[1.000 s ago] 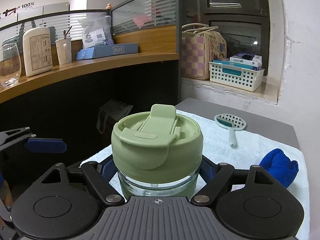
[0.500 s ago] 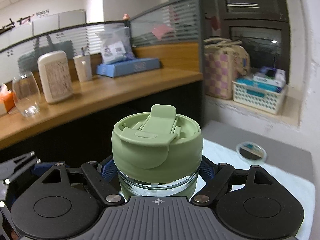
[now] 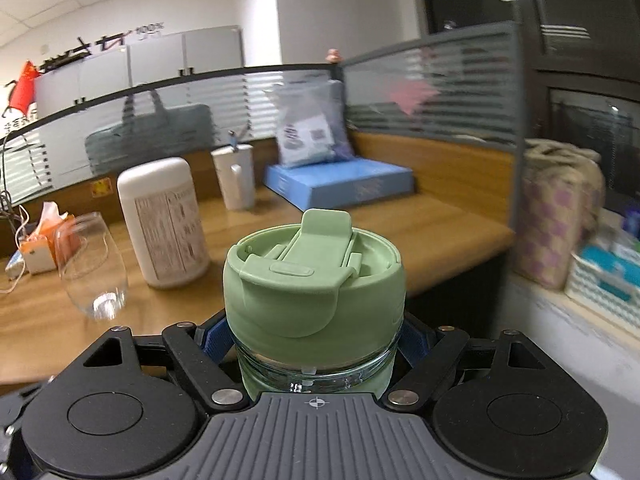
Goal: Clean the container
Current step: 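Carry the jar with the right gripper over to the wooden desk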
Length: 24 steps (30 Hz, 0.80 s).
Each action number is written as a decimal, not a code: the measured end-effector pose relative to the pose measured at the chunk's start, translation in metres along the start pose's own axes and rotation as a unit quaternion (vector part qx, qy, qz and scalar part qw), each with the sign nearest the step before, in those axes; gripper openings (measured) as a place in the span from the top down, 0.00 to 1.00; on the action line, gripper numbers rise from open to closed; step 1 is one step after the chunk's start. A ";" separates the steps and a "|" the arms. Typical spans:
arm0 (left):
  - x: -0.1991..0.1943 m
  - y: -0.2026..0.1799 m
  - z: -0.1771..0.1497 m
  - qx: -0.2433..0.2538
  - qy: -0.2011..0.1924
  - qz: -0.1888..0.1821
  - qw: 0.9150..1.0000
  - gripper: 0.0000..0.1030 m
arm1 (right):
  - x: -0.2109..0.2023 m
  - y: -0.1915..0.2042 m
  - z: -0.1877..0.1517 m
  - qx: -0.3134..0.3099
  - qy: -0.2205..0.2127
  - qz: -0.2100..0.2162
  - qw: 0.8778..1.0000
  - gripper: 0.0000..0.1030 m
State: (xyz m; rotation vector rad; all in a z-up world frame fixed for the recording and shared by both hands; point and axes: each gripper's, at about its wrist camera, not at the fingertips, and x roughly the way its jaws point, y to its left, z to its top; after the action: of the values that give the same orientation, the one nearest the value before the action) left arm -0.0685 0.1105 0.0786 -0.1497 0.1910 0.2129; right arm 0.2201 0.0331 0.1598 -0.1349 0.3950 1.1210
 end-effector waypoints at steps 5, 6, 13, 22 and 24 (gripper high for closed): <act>-0.007 0.019 0.010 -0.007 -0.006 0.037 0.999 0.00 | 0.051 0.017 0.028 -0.016 -0.011 0.014 1.000 0.18; -0.008 0.022 0.012 -0.009 -0.007 0.036 0.999 0.00 | 0.062 0.020 0.034 -0.018 -0.013 0.017 1.000 0.18; -0.023 0.032 0.022 0.000 -0.015 0.056 0.998 0.00 | 0.136 0.040 0.056 -0.025 0.009 0.038 0.999 0.18; -0.035 0.037 0.033 0.037 -0.037 0.088 0.995 0.00 | 0.192 0.066 0.073 -0.047 0.024 0.051 0.997 0.18; -0.037 0.038 0.033 0.030 -0.035 0.090 0.995 0.00 | 0.199 0.069 0.074 -0.052 0.026 0.052 0.997 0.18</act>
State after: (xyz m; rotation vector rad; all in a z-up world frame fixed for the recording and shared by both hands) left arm -0.1071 0.1459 0.1132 -0.0655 0.1416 0.3900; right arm 0.2501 0.2541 0.1602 -0.2389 0.3939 1.2429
